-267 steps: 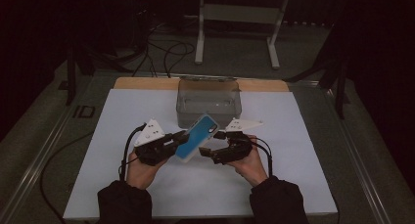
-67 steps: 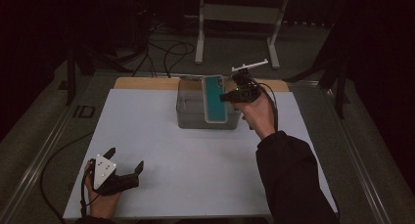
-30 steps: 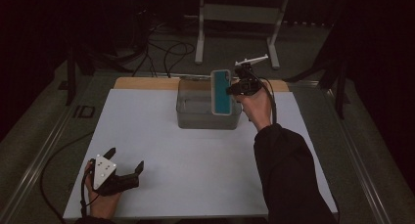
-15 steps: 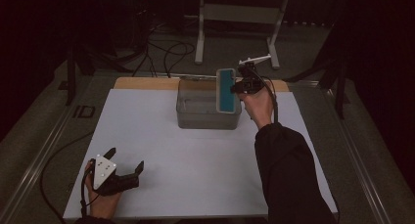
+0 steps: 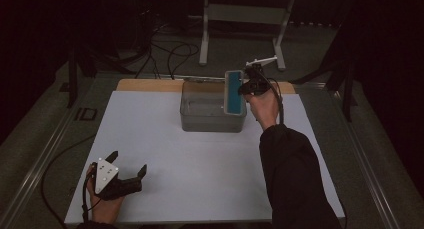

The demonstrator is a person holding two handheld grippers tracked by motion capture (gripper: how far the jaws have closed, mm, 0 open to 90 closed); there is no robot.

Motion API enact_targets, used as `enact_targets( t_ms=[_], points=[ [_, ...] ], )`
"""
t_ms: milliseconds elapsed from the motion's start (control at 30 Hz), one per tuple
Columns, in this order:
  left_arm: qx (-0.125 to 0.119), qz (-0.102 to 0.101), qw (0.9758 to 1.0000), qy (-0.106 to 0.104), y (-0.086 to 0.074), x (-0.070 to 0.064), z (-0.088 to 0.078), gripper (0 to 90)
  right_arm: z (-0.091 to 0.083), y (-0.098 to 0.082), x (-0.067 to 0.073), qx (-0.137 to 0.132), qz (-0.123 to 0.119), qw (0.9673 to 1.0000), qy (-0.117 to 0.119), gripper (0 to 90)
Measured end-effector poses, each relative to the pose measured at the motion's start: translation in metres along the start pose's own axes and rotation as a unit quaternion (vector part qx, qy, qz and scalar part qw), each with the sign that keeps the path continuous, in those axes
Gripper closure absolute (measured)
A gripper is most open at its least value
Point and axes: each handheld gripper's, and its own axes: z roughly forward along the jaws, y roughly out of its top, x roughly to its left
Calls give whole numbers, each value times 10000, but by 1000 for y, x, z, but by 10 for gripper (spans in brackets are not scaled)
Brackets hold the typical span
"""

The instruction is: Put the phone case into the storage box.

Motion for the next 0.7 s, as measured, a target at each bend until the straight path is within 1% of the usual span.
enact_targets(
  t_ms=[367,600,633,700],
  points=[
    [-3,0,10000,-3,0,0,0,3,5,1,-5,12,80,9998,-161,825],
    [3,0,10000,-6,0,0,0,3,10,0,-5,64,46,9997,-227,825],
    [-3,1,10000,-10,0,0,0,3,11,0,-5,81,45,9996,-279,825],
    [-1,-1,10000,-6,0,0,0,3,12,-1,-5,84,50,9995,-300,825]
  ],
)
